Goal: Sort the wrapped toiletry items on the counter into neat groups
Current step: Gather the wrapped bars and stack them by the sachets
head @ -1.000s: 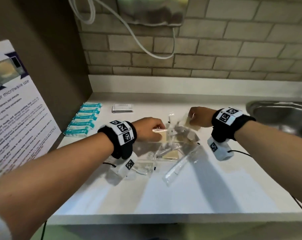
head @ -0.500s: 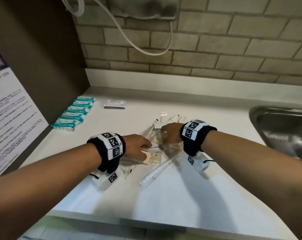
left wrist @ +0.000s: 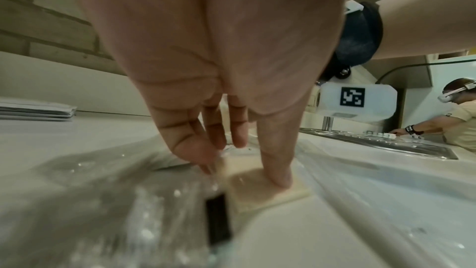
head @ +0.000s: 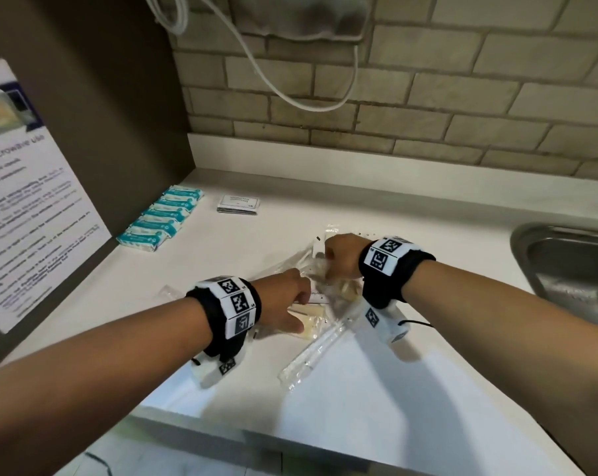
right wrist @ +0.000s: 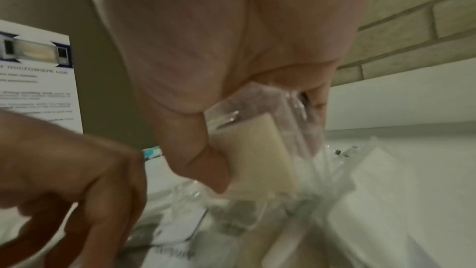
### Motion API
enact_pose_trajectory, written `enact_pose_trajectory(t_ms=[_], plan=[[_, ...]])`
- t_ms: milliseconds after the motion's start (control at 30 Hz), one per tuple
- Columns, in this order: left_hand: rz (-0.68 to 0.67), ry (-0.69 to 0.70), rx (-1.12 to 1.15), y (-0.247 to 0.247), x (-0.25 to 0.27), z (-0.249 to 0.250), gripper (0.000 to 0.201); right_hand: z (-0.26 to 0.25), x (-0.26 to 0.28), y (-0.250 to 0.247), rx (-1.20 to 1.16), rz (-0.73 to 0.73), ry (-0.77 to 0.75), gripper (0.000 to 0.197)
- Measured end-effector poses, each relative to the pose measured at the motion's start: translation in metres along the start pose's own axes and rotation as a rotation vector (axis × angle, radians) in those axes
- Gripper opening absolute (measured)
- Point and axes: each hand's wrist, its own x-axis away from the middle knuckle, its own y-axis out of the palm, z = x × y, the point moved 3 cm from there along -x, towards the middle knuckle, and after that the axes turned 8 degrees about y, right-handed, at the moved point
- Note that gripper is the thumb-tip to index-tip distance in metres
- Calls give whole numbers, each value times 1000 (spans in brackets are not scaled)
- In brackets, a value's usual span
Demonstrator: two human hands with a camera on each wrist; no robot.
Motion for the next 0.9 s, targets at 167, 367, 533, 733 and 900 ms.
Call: enact_pose_trajectory(t_ms=[167, 367, 533, 733, 900], plan=[[-59, -11, -10, 3, -1, 1, 52, 13, 9, -17, -128, 106, 22, 53], [-131, -40, -151, 1, -9, 3, 42, 19, 24, -4, 6, -75, 31, 40], [-182, -6, -186, -6, -15, 7, 29, 23, 25, 30, 59, -136, 63, 41], [69, -8, -37, -61, -20, 2, 29, 24, 22, 45, -16, -31, 91, 64], [343, 32, 361, -97, -22, 0, 34, 22, 20, 42, -34, -36, 102, 66]])
